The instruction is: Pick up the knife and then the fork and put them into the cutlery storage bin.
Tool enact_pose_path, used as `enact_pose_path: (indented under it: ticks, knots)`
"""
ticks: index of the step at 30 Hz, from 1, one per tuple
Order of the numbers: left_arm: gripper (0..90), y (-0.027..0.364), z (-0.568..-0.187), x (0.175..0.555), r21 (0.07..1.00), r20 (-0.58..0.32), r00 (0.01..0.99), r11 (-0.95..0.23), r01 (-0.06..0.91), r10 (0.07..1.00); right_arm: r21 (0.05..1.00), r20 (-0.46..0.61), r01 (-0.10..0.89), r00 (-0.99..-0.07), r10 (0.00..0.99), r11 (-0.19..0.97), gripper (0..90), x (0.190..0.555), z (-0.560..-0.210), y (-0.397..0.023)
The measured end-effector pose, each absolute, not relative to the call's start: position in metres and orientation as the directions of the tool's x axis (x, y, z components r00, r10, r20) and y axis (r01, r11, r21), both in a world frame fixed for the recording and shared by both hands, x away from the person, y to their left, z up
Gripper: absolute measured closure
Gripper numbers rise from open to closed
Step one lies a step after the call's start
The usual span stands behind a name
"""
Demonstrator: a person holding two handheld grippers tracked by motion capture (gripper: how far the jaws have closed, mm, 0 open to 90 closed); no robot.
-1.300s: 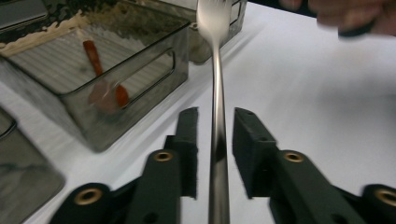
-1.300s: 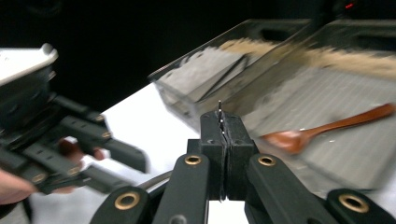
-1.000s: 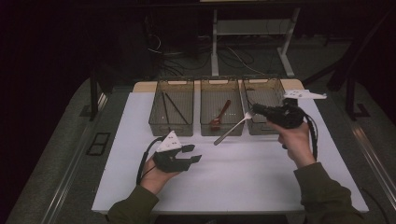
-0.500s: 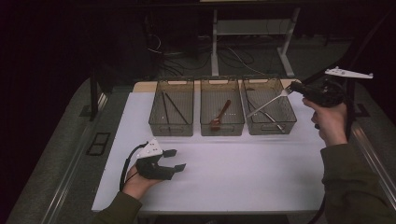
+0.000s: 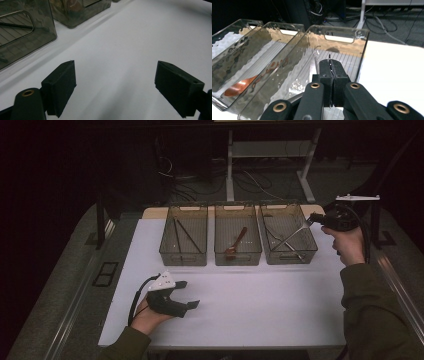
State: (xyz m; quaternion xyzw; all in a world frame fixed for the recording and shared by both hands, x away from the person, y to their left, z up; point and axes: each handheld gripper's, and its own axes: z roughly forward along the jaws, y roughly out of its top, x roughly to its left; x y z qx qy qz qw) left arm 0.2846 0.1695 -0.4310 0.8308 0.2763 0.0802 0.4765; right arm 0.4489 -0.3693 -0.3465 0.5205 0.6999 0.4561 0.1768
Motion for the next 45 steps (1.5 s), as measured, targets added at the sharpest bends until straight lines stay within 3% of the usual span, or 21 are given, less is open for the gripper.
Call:
enact_pose_path:
  ticks: [9,13,16,25,33,38,45]
  knots:
    - [15.7,0.166,-0.432,0.285,0.828,-0.124,0.84,-0.411,0.381,0.529,0.778,0.257,0.626,-0.405,0.878,0.061,85.2,0.468,-0.367,-0.362]
    - [14.8,0.164,-0.432,0.285,0.825,-0.12,0.843,-0.419,0.379,0.525,0.789,0.184,0.61,-0.348,0.919,0.073,53.5,0.476,-0.375,-0.361]
    - [14.0,0.164,-0.433,0.286,0.829,-0.108,0.852,-0.426,0.361,0.513,0.805,0.189,0.592,-0.333,0.924,0.048,43.3,0.474,-0.373,-0.366]
    - [10.7,0.163,-0.432,0.286,0.835,-0.097,0.844,-0.418,0.358,0.528,0.835,0.164,0.54,-0.431,0.887,0.108,33.7,0.448,-0.359,-0.355]
    - [0.1,0.162,-0.435,0.285,0.823,-0.109,0.842,-0.427,0.375,0.529,0.85,0.145,0.5,-0.529,0.836,0.168,25.5,0.405,-0.357,-0.33]
    - [0.0,0.162,-0.435,0.285,0.82,-0.116,0.836,-0.423,0.386,0.537,0.854,0.125,0.479,-0.567,0.814,0.203,18.4,0.382,-0.363,-0.321]
    - [0.0,0.165,-0.433,0.286,0.817,-0.115,0.828,-0.422,0.393,0.549,0.869,0.112,0.442,-0.613,0.782,0.222,15.2,0.347,-0.377,-0.313]
